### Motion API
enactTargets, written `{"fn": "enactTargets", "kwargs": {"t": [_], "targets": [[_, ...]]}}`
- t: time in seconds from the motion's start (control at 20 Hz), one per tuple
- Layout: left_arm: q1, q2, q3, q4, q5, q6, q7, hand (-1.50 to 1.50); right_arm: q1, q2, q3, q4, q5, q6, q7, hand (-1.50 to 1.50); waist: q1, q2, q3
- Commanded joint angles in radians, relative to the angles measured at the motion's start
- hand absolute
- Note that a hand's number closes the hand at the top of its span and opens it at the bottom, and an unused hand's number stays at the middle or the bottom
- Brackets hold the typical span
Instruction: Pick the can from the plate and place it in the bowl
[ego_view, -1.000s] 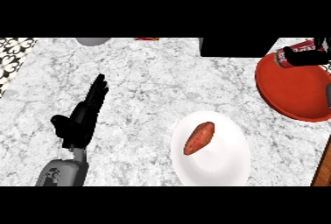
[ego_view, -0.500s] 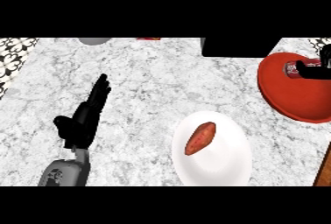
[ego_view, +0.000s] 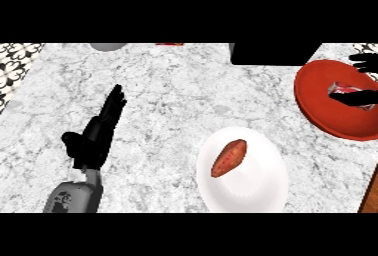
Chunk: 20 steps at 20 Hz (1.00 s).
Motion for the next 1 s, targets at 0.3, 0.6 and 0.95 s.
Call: {"fn": "enactTargets", "kwargs": {"t": [0.3,0.6,0.95], "targets": [[0.037,0.018,0.021,-0.021,0.009,-0.013,-0.007,0.0,-0.04,-0.031,-0.156,-0.026,-0.197,0.006,-0.114,-1.5,-0.019,-0.009,-0.002],[0.078,-0.011,-0.007,-0.025,-0.012,-0.002,-0.033,0.0,0.025,-0.041,-0.179,-0.108,-0.297,0.105,-0.025,-1.5,-0.028,-0.013,-0.003],[0.014,0.006,0.031,-0.056,0.005,0.003,0.036,0.0,0.131,-0.18,-0.253,-0.043,-0.422,0.36,-0.11,-1.5,-0.026,-0.011,-0.002]]}}
